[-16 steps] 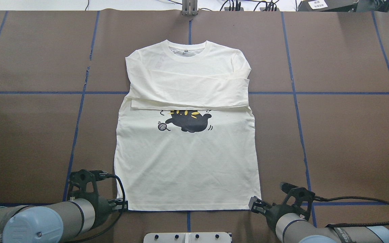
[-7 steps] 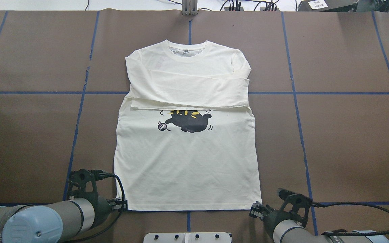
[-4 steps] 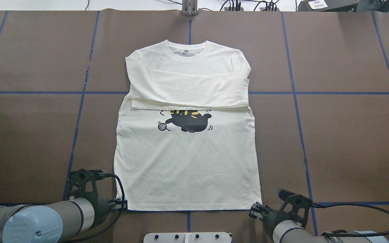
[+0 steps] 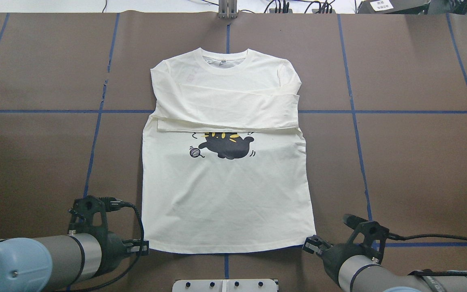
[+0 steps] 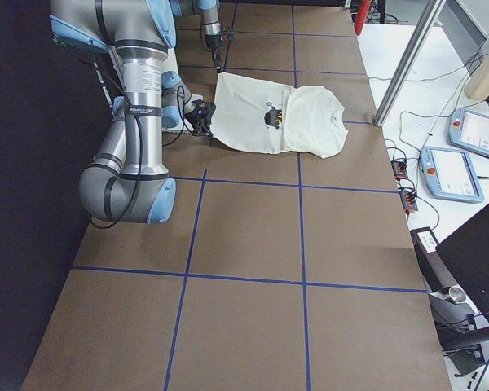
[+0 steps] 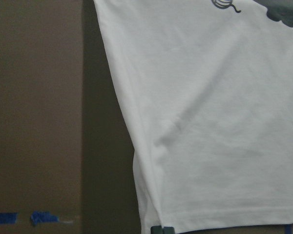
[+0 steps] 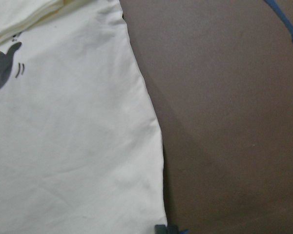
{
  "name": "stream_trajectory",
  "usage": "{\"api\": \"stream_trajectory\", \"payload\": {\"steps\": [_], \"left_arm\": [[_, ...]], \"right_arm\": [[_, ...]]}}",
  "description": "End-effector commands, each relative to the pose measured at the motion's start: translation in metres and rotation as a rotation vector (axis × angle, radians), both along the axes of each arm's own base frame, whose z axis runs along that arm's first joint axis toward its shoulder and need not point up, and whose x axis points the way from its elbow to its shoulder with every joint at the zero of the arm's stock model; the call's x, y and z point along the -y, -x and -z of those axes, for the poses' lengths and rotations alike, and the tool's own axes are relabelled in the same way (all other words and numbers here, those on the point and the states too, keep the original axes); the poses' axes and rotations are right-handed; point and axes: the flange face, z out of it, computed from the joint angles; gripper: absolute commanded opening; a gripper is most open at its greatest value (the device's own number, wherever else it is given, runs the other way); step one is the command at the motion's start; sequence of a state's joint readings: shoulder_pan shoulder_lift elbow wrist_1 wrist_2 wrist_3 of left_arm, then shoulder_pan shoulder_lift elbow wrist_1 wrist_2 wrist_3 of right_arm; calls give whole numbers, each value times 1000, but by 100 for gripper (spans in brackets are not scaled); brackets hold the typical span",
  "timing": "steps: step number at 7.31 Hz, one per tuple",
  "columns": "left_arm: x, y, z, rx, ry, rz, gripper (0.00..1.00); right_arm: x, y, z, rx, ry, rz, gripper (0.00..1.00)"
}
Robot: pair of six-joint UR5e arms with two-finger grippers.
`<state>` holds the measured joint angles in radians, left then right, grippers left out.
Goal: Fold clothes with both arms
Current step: 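Align both grippers on the hem corners and grasp the hem, then lift the hem with both grippers and fold it toward the collar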
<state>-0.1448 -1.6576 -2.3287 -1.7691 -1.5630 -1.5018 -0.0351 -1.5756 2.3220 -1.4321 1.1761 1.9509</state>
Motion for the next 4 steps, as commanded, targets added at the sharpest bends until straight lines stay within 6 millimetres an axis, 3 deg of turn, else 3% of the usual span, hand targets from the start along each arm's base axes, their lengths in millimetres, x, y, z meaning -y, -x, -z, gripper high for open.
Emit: {"api": "stream_trajectory", "payload": {"steps": [1, 2, 3, 4], "left_arm": [[-3, 89, 70, -27, 39, -53, 0], [2, 130, 99, -52, 60, -42, 0], [7, 139, 109, -49, 75, -38, 0], [12, 131, 109, -34, 24, -62, 0]], "right_arm": [[-2, -113, 88, 15, 82, 92, 0], [-4, -140, 110, 37, 129, 133, 0], [5, -144, 113, 33, 137, 110, 0], [14, -143, 112, 15, 115, 109, 0]]}}
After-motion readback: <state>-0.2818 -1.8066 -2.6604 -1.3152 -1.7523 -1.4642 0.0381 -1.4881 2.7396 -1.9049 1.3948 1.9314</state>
